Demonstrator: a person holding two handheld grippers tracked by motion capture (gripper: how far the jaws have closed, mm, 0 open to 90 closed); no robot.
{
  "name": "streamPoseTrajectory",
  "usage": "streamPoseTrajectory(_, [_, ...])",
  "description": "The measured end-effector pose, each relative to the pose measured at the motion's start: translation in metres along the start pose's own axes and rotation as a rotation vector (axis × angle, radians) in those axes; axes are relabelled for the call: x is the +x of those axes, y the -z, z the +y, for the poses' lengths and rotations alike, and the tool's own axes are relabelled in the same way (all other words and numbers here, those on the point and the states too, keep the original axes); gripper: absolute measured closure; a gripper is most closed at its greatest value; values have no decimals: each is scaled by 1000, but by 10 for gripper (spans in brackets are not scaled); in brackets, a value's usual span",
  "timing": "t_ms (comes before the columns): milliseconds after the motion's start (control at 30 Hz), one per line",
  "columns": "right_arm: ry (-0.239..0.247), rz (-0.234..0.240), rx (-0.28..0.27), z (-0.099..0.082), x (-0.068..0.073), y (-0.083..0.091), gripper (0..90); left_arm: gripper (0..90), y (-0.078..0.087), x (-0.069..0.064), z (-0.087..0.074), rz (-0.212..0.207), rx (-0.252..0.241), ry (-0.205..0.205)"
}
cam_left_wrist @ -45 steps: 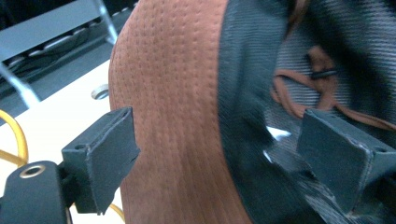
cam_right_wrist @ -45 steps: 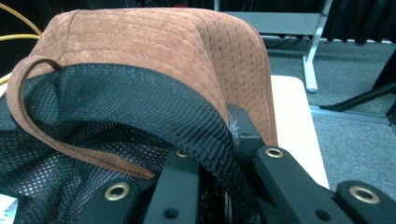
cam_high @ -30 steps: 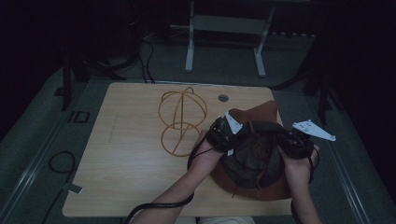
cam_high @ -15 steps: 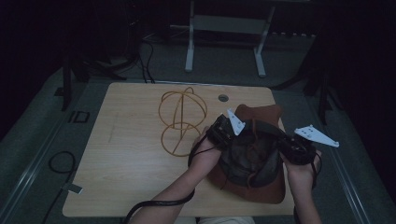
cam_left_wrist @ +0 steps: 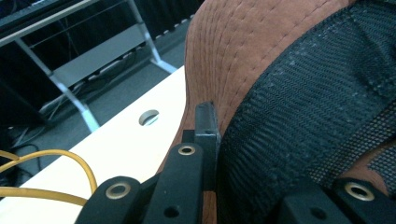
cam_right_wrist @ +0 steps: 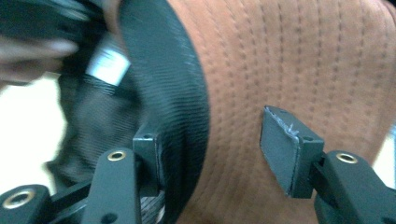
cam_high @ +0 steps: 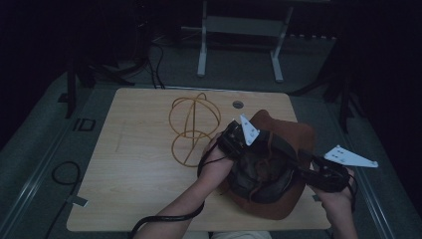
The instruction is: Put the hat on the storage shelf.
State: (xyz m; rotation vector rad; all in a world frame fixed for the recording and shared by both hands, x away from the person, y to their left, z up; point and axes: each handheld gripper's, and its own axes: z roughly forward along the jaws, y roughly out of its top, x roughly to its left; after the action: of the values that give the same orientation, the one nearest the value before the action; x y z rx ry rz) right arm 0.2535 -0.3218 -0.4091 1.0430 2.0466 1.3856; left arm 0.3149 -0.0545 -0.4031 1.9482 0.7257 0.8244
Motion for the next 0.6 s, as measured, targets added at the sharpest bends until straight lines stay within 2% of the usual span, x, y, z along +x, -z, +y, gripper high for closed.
streamPoseTrajectory(33, [14,-5,-14,1,1,7,405,867,2,0,-1,-13,-19,4])
streamPoseTrajectory(100, [43,-15,-33,1,0,17,404,867,7,-1,-1,-13,-43,-6])
streamPoseTrajectory(167, [53,-12,-54,1,-4,25,415,866,10,-3,1,-22,-40,-5])
streamPoseTrajectory(267, [49,34,-74,1,-8,36,435,867,15,-8,1,-30,-53,-17])
streamPoseTrajectory(333, [82,49,-78,3,-5,42,430,867,19,-9,3,-37,-61,-10])
streamPoseTrajectory(433, [108,106,-84,5,-1,50,406,866,22,-5,5,-39,-75,11])
streamPoseTrajectory(533, [96,161,-115,7,-2,61,401,867,26,-1,4,-27,-89,13])
streamPoseTrajectory(567, [95,166,-131,7,-3,65,404,867,28,0,3,-32,-104,18])
streamPoseTrajectory(600, [109,135,-140,7,-3,69,414,866,30,2,2,-43,-117,12])
